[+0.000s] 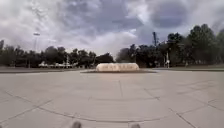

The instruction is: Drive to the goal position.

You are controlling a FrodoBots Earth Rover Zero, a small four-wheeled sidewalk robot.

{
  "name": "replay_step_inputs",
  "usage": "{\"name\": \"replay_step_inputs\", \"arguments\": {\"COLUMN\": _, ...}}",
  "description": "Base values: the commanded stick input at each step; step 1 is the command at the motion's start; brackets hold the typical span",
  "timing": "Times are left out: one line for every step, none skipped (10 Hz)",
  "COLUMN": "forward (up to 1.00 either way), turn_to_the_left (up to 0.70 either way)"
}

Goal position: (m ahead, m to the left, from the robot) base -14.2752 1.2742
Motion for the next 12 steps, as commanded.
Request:
{"name": "replay_step_inputs", "arguments": {"forward": 0.70, "turn_to_the_left": 0.00}}
{"name": "replay_step_inputs", "arguments": {"forward": 0.70, "turn_to_the_left": 0.00}}
{"name": "replay_step_inputs", "arguments": {"forward": 0.70, "turn_to_the_left": 0.00}}
{"name": "replay_step_inputs", "arguments": {"forward": 0.70, "turn_to_the_left": 0.00}}
{"name": "replay_step_inputs", "arguments": {"forward": 0.70, "turn_to_the_left": 0.00}}
{"name": "replay_step_inputs", "arguments": {"forward": 0.70, "turn_to_the_left": 0.00}}
{"name": "replay_step_inputs", "arguments": {"forward": 0.70, "turn_to_the_left": 0.00}}
{"name": "replay_step_inputs", "arguments": {"forward": 0.70, "turn_to_the_left": 0.00}}
{"name": "replay_step_inputs", "arguments": {"forward": 0.70, "turn_to_the_left": 0.00}}
{"name": "replay_step_inputs", "arguments": {"forward": 0.70, "turn_to_the_left": 0.00}}
{"name": "replay_step_inputs", "arguments": {"forward": 0.70, "turn_to_the_left": 0.01}}
{"name": "replay_step_inputs", "arguments": {"forward": 0.70, "turn_to_the_left": 0.03}}
